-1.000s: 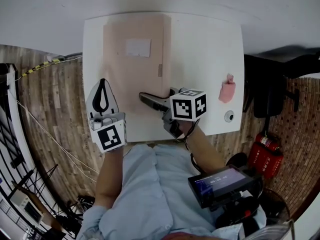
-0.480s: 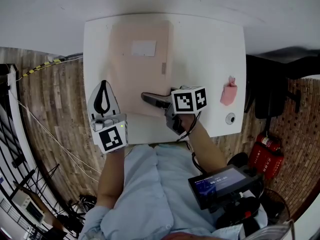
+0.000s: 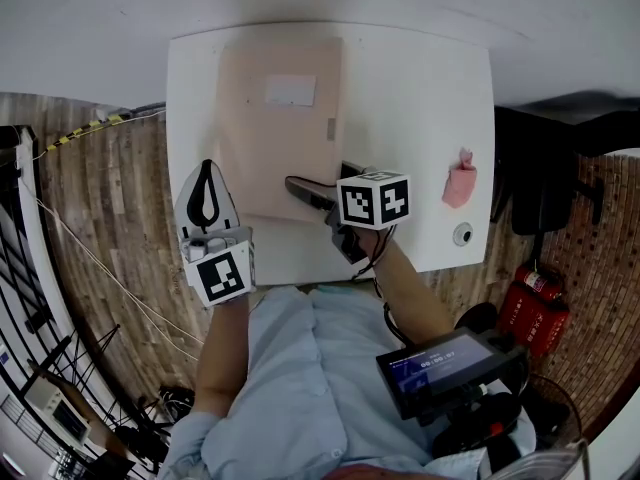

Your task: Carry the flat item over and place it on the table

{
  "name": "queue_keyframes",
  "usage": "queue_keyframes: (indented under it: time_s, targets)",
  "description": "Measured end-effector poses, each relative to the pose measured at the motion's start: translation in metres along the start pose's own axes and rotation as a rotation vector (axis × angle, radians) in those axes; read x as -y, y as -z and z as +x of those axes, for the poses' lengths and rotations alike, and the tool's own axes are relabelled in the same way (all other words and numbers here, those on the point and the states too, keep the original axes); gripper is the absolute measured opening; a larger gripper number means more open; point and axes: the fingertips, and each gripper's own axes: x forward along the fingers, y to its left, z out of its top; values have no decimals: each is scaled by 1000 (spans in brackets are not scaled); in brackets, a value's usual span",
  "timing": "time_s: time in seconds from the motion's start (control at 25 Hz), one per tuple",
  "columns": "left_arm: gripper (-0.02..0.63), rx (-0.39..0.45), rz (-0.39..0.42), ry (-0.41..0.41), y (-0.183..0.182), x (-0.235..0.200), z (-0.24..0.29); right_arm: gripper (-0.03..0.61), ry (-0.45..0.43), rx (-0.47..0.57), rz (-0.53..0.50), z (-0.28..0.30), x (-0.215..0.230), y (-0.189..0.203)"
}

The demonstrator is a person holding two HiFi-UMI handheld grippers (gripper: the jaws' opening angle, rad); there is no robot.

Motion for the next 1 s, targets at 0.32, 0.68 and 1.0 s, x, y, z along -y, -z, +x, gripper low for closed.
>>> queue_keyframes:
  time_s: [0.32,0.68,1.0]
  targets:
    - [2,1,-4,-4,1,7,-6,474,59,22,9,2,23,8]
    - [2,-15,-33,-18,10,-3,-15,455,119,49,-24,7,34,4]
    - [2,3,-27,-10,-1,6,-18,443,119,92,-74,-9,21,-4]
